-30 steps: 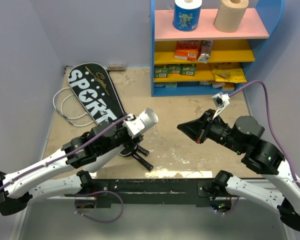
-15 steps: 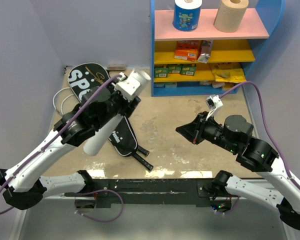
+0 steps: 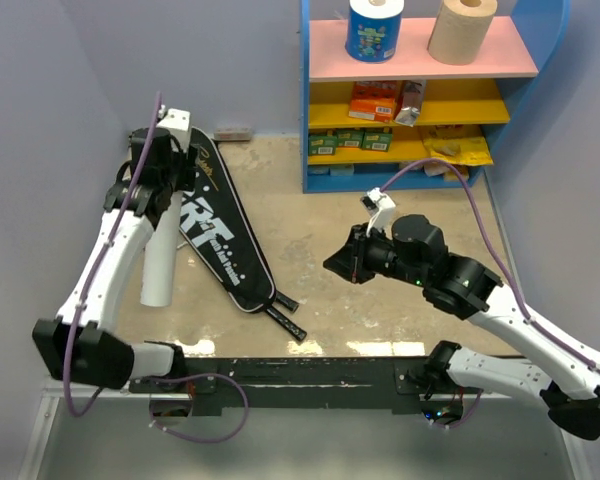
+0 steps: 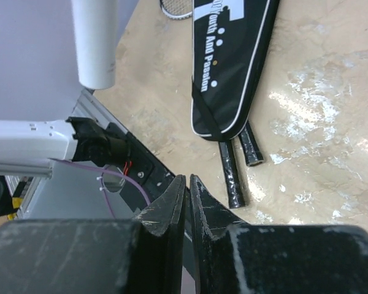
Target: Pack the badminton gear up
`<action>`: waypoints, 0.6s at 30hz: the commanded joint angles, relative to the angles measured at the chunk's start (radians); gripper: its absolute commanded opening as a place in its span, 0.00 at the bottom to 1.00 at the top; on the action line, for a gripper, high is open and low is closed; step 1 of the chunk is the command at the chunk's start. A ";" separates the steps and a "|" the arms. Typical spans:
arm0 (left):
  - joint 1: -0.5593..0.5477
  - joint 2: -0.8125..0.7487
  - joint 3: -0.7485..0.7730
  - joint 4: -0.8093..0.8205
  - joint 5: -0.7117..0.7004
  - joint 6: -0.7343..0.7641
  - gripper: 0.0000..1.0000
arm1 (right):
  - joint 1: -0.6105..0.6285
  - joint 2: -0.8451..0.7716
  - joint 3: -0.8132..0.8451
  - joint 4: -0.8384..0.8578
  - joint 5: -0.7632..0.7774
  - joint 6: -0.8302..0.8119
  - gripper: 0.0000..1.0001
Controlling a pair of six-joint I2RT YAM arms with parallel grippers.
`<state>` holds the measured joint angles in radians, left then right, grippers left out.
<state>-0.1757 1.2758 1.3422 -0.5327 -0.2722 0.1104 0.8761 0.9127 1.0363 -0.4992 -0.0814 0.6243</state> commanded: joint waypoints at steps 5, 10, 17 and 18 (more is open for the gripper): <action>0.205 0.218 0.003 0.083 -0.078 -0.086 0.00 | 0.001 -0.034 -0.107 0.129 -0.104 0.006 0.11; 0.271 0.344 0.021 0.114 -0.208 -0.040 0.00 | 0.003 -0.069 -0.189 0.146 -0.126 0.014 0.11; 0.364 0.453 0.009 0.180 -0.276 0.024 0.00 | 0.003 -0.065 -0.278 0.238 -0.149 0.038 0.11; 0.378 0.454 -0.001 0.201 -0.271 0.028 0.00 | 0.003 -0.049 -0.286 0.246 -0.146 0.040 0.11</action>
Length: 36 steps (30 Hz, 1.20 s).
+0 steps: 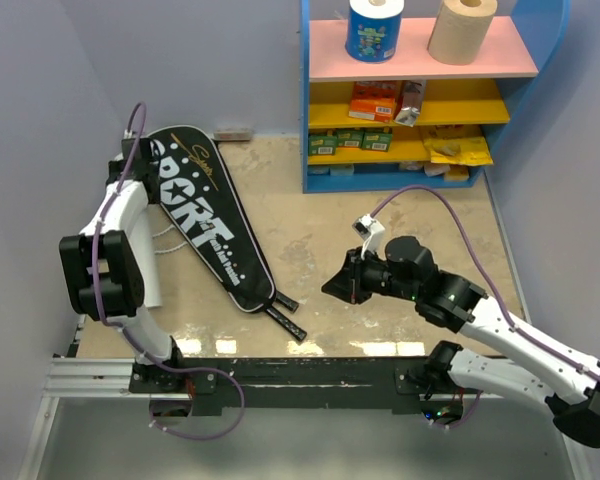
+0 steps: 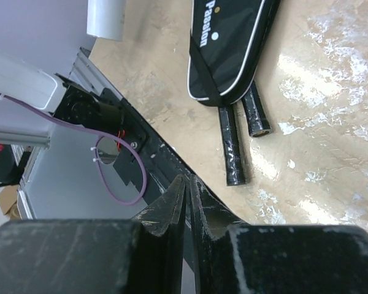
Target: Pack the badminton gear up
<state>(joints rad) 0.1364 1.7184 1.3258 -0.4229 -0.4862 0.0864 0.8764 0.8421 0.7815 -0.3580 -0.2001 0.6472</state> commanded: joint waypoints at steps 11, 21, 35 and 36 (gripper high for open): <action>0.267 0.027 -0.034 0.131 0.120 -0.039 0.71 | 0.001 0.181 -0.008 0.180 -0.036 -0.009 0.32; 0.249 -0.043 0.041 0.113 0.348 -0.151 1.00 | 0.004 0.206 -0.010 0.191 -0.053 -0.007 0.34; -0.124 -0.361 -0.103 0.093 0.595 -0.247 1.00 | 0.004 0.146 0.010 0.085 0.054 -0.017 0.45; -0.129 -0.373 -0.134 0.090 0.612 -0.266 1.00 | 0.004 0.144 0.015 0.082 0.063 -0.014 0.45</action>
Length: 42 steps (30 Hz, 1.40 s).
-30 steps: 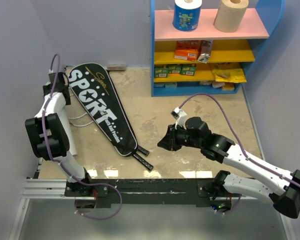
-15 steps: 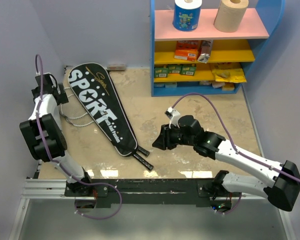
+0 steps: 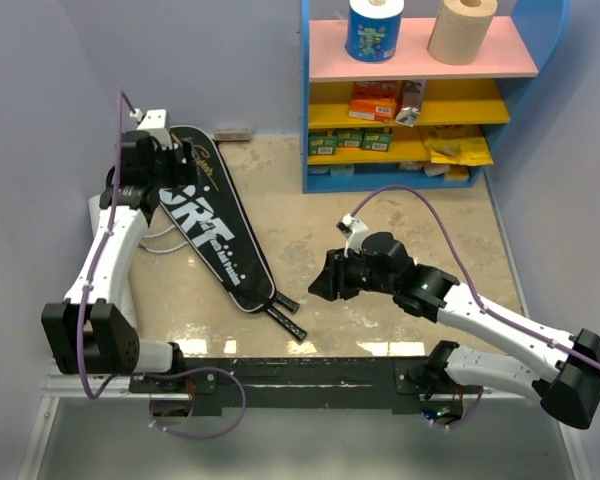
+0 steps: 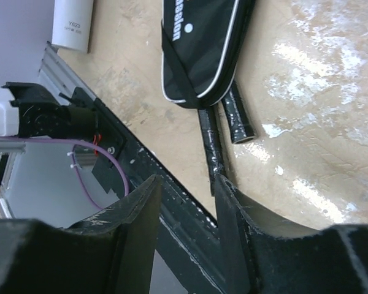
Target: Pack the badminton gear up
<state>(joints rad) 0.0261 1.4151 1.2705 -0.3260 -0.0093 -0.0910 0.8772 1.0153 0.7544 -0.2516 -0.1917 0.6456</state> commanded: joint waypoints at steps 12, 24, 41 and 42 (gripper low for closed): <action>-0.201 -0.130 -0.386 -0.093 -0.027 -0.128 1.00 | 0.003 0.098 0.056 0.014 0.064 -0.003 0.49; -0.201 -0.202 -0.517 0.016 0.164 -0.191 1.00 | 0.003 0.181 0.052 0.093 0.055 0.006 0.51; -0.201 -0.453 -0.551 -0.029 0.276 -0.150 1.00 | -0.047 0.850 0.493 0.354 -0.090 -0.061 0.76; -0.201 -0.488 -0.560 -0.019 0.281 -0.147 1.00 | -0.053 0.885 0.502 0.373 -0.097 -0.057 0.76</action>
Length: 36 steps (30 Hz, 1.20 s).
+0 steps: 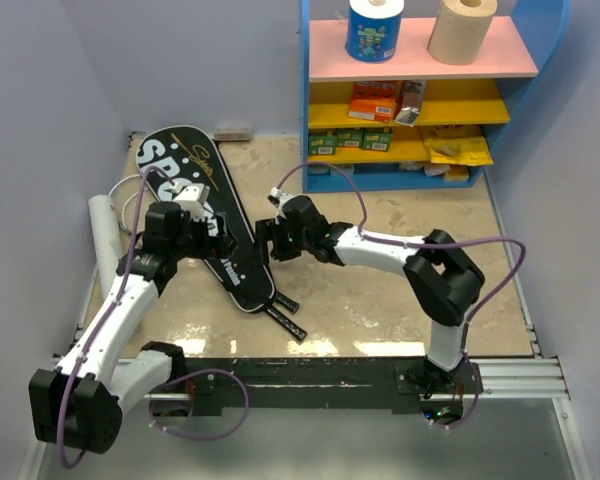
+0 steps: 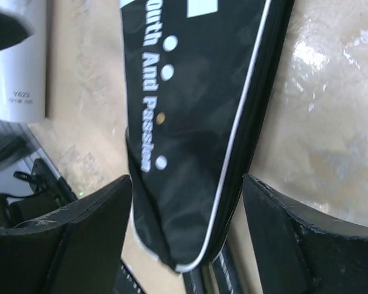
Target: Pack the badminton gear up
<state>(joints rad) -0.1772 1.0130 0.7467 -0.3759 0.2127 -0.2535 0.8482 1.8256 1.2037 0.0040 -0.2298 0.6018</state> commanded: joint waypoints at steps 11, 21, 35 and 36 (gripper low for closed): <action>0.002 -0.248 -0.148 0.137 0.140 -0.015 1.00 | -0.097 0.305 0.157 0.297 -0.292 0.000 0.77; -0.004 -0.246 -0.162 0.147 0.159 -0.023 1.00 | -0.092 0.400 0.184 0.389 -0.393 0.036 0.68; -0.007 -0.264 -0.161 0.134 0.117 -0.024 1.00 | -0.049 0.135 0.140 0.235 -0.099 -0.169 0.00; -0.007 -0.267 -0.161 0.132 0.110 -0.023 1.00 | -0.035 0.106 0.137 0.219 -0.076 -0.206 0.00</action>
<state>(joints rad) -0.1783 0.7692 0.5907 -0.2737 0.3424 -0.2550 0.7803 2.1082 1.3449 0.2447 -0.4393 0.5419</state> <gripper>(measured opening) 0.997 0.038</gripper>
